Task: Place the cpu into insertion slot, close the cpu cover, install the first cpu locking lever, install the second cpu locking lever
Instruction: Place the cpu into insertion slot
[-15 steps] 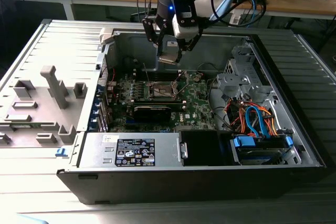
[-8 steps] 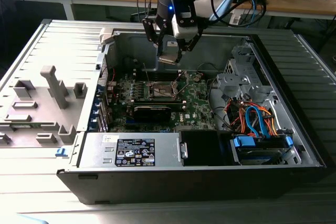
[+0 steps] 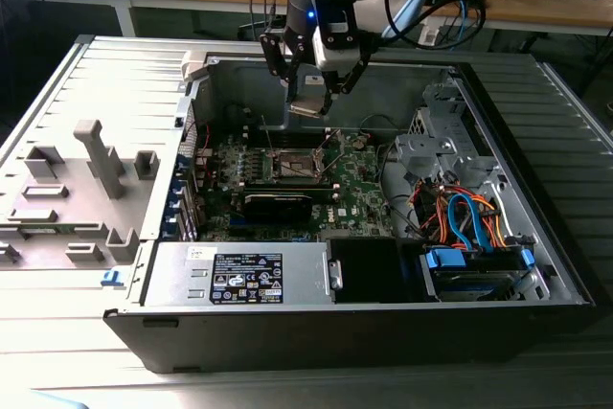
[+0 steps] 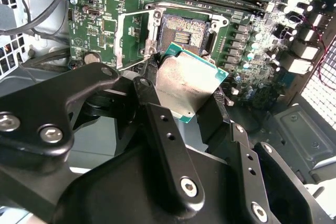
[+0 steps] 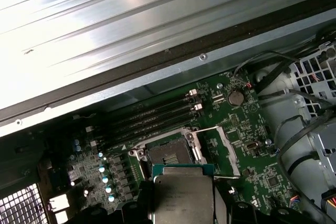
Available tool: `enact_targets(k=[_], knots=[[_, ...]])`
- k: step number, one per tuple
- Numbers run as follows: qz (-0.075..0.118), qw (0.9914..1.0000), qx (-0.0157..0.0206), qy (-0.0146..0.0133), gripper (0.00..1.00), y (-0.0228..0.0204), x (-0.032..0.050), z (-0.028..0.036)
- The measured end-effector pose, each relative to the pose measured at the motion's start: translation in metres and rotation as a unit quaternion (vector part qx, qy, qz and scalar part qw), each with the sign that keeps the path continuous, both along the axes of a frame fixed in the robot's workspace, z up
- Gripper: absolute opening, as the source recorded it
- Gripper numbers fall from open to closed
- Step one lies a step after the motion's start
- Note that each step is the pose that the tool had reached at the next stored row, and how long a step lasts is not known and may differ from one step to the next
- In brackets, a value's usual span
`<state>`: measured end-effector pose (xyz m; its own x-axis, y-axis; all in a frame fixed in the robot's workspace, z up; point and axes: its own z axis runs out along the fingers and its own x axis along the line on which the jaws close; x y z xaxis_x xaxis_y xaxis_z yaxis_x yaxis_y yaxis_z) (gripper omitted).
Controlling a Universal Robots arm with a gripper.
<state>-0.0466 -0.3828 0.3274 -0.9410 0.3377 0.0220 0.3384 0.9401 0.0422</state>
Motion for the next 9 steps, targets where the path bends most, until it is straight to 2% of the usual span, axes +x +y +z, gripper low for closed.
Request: enact_targets(k=[9], knots=[[-0.007,0.99997,-0.0001,0.0,0.55,0.0,0.0,-0.0004]])
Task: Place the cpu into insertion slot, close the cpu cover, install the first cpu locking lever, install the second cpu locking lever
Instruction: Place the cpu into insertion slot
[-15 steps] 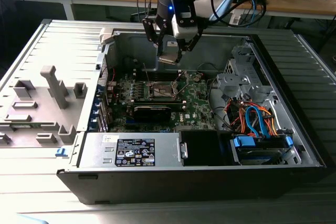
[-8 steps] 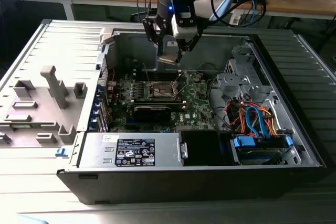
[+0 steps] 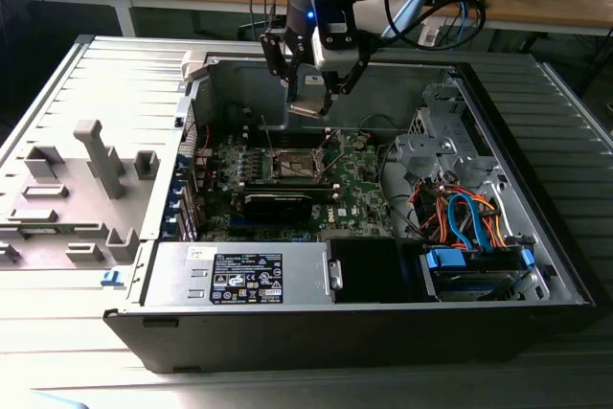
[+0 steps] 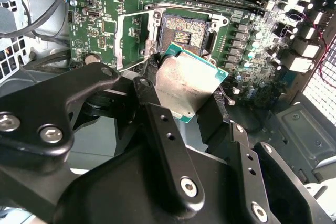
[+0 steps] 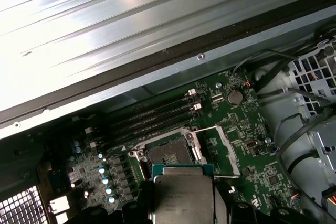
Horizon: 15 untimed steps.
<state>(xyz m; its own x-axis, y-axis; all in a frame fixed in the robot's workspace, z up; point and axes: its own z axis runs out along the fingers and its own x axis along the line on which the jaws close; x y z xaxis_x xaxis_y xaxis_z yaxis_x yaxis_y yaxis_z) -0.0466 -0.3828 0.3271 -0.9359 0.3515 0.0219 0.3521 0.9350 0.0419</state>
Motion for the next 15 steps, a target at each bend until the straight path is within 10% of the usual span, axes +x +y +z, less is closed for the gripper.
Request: enact_targets(k=[15], knots=[[-0.02,0.9998,0.0003,0.0,0.55,0.0,0.0,-0.0006]])
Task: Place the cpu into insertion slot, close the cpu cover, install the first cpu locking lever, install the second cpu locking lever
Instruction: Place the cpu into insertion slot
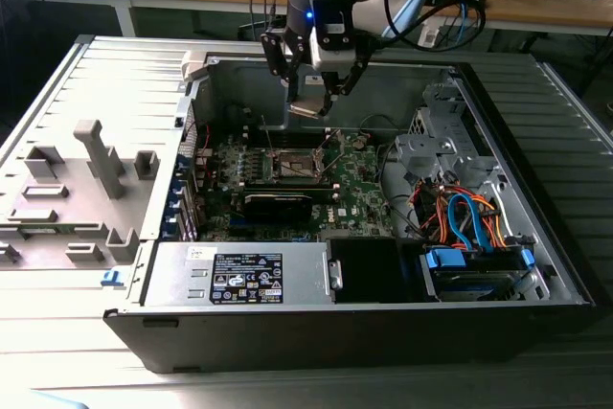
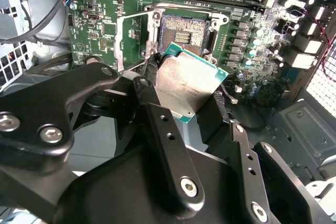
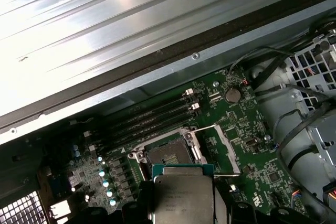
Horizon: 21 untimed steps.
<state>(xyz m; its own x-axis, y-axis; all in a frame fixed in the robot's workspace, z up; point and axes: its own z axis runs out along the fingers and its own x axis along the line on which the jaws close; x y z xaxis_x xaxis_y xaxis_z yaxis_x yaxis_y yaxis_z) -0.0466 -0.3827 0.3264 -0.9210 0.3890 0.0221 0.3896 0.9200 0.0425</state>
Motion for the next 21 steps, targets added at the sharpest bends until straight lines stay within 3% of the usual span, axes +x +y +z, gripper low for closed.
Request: enact_targets(k=[21], knots=[[-0.032,0.9995,0.0001,0.0,0.55,0.0,-0.0001,-0.0002]])
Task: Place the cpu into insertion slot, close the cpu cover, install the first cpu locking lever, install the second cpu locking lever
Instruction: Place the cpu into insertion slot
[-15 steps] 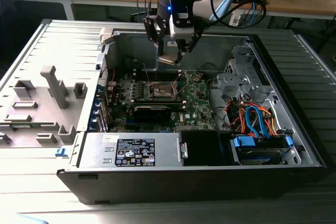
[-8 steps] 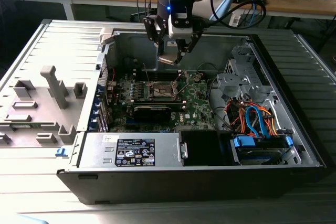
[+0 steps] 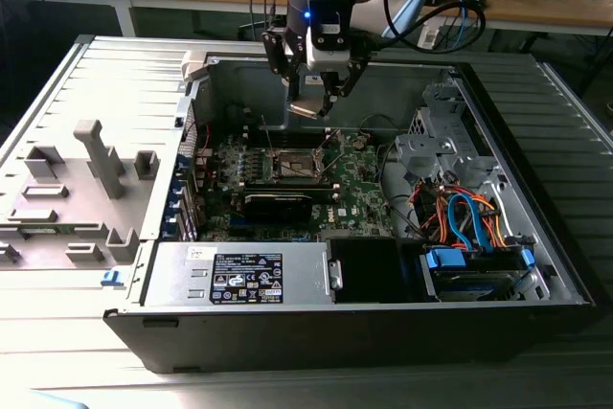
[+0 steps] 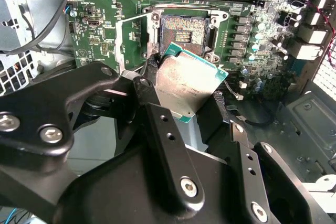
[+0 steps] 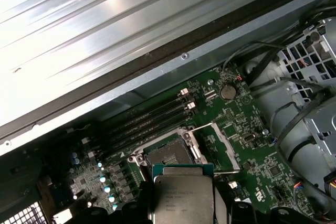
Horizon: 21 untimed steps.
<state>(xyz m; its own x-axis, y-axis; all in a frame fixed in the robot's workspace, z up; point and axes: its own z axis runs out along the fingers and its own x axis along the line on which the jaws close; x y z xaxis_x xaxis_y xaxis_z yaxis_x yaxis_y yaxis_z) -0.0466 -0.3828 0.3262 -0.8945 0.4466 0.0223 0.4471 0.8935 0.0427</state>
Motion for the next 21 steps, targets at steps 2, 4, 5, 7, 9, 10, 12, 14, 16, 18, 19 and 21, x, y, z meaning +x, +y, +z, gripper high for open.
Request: enact_targets(k=[2,4,5,7,9,10,12,14,16,18,19,21], knots=[[-0.001,1.0,0.0,0.0,0.55,0.0,0.0,0.0],[-0.004,0.99999,0.0,0.0,0.55,0.0,0.0,0.0],[-0.005,0.99999,0.0,0.0,0.55,0.0,0.0,-0.0001],[-0.006,0.99998,0.0,0.0,0.55,0.0,0.0,0.0],[-0.007,0.99998,0.0,0.0,0.55,0.0,0.0,0.0],[-0.007,0.99997,0.0,0.0,0.55,0.0,0.0,0.0],[-0.008,0.99996,0.0,0.0,0.55,0.0,0.0,0.0],[-0.01,0.99995,0.0,0.0,0.55,0.0,0.0,0.0],[-0.011,0.99994,0.0,0.0,0.55,0.0,0.0,0.0],[-0.013,0.99992,0.0,0.0,0.55,0.0,0.0,0.0],[-0.013,0.99991,0.0,0.0,0.55,0.0,0.0,-0.0001],[-0.016,0.99986,0.0,0.0,0.55,0.0,0.0,-0.0001]])
